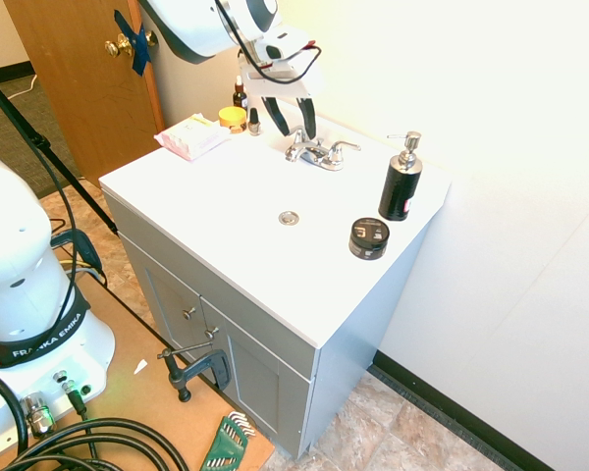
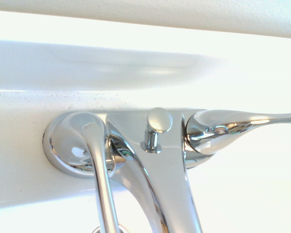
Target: Turn off the hot water
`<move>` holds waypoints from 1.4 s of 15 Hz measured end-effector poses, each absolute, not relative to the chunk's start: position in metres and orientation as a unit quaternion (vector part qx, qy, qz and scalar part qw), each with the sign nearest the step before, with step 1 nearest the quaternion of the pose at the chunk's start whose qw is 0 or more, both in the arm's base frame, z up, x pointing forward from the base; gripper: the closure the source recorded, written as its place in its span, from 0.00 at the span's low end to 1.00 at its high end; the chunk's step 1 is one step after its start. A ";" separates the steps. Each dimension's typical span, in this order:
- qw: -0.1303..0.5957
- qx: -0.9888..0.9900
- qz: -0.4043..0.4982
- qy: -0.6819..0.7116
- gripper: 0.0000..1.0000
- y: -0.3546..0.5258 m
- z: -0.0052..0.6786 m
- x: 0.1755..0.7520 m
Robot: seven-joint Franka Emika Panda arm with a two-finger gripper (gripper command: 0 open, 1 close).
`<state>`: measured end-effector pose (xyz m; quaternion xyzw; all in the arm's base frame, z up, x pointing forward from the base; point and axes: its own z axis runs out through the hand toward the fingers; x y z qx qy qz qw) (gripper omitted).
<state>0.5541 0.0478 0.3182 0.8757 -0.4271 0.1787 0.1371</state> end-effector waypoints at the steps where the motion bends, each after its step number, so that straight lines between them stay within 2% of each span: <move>1: 0.140 0.875 0.187 -0.425 0.00 0.049 0.319 0.558; 16: 0.097 0.883 0.191 -0.417 0.00 0.085 0.299 0.597; 19: 0.087 0.886 0.164 -0.425 0.00 0.075 0.310 0.588; 21: 0.093 0.898 0.129 -0.411 0.00 0.060 0.321 0.560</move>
